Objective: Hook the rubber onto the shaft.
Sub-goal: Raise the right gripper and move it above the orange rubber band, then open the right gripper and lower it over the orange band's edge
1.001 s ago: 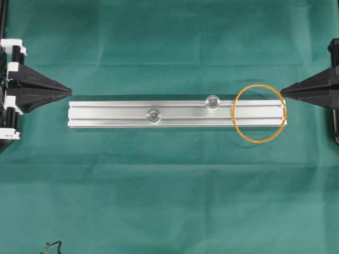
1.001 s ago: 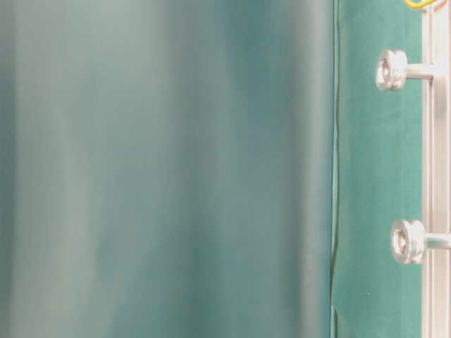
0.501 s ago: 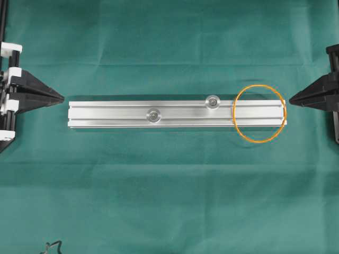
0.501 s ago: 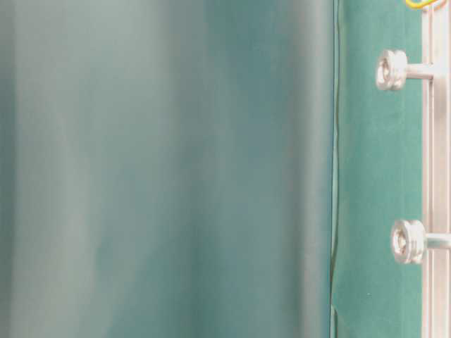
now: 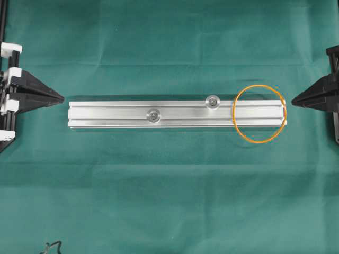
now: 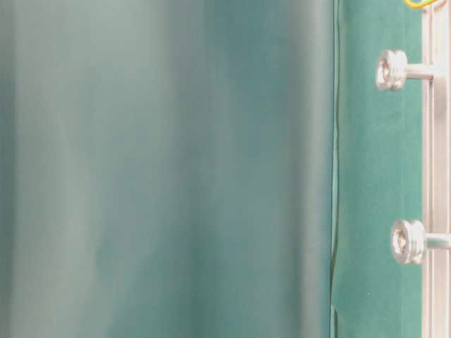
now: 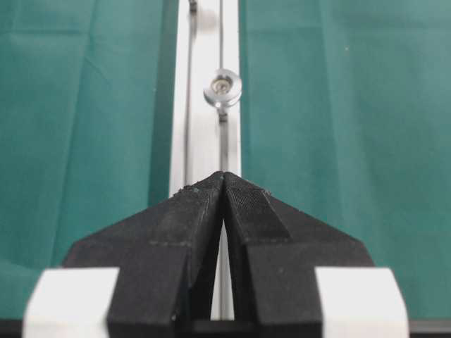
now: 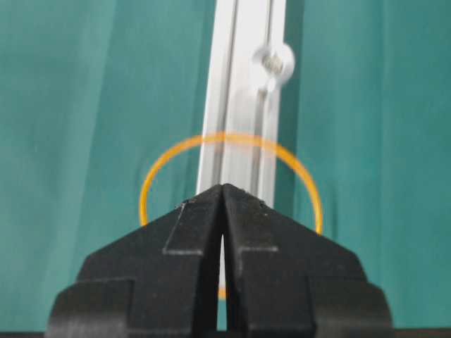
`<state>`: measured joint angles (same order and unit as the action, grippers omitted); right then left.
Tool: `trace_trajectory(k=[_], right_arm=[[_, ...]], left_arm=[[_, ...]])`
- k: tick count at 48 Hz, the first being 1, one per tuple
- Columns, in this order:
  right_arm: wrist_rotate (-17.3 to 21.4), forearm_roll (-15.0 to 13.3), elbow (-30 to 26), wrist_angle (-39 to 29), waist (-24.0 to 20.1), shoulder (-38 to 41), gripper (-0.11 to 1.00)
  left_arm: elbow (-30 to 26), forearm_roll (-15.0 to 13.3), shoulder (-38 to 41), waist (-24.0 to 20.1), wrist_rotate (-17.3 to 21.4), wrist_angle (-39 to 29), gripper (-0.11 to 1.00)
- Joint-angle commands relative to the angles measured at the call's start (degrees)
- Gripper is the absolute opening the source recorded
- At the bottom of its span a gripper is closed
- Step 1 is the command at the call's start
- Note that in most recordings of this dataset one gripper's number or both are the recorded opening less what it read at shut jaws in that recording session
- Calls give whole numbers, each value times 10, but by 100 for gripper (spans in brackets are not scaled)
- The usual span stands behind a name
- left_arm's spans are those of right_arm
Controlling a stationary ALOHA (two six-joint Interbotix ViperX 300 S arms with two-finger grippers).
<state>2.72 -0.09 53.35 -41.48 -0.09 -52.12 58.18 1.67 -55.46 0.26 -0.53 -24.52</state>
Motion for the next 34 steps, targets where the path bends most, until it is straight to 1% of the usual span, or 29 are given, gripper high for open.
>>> trace_trajectory(k=[1,6,15,21,26,34], right_arm=[[11,2,-23,-33,2,11,3],[34,2,-39,-108,2,25,3],[63,1,-72,-242,2,55,3],[74,0,-85,-305,2,74,3],[76,-1,-93,-329,2,84,3],[76,-5,-95,-328,2,86,3]], left_arm=[[-18,2,5,2,1,3,0],[-18,2,5,2,1,3,0],[-18,2,5,2,1,3,0],[-18,2,4,2,1,3,0],[-18,2,5,2,1,3,0],[-18,2,4,2,1,3,0]])
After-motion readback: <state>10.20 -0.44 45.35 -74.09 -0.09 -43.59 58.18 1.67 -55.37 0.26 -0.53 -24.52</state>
